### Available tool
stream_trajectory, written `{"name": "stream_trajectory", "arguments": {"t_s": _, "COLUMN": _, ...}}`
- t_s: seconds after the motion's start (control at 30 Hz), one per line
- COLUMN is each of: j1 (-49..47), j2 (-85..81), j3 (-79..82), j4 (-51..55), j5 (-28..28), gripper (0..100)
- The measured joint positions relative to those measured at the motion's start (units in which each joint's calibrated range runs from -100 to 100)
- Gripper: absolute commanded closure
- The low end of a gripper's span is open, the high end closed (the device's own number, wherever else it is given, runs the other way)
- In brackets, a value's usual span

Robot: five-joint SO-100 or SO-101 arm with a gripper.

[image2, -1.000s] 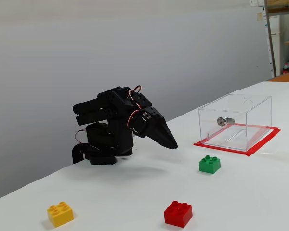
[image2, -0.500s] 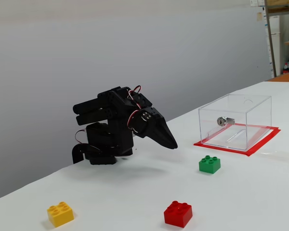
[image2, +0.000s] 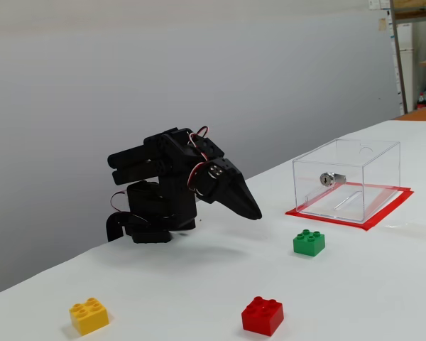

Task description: Pick the yellow lego brick and place it into the transparent box

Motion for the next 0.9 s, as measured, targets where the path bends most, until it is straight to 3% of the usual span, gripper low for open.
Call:
{"name": "stream_trajectory", "arguments": {"t_s": 0.43, "j1": 0.53, "j2": 21.82, "j3": -17.92, "j4": -4.97, "j5": -0.05, "gripper": 98}}
{"name": "stream_trajectory", "arguments": {"t_s": 0.9, "j1": 12.29, "j2": 40.00, "j3": -42.10, "j4": -4.63, "j5": -5.86, "gripper": 98}}
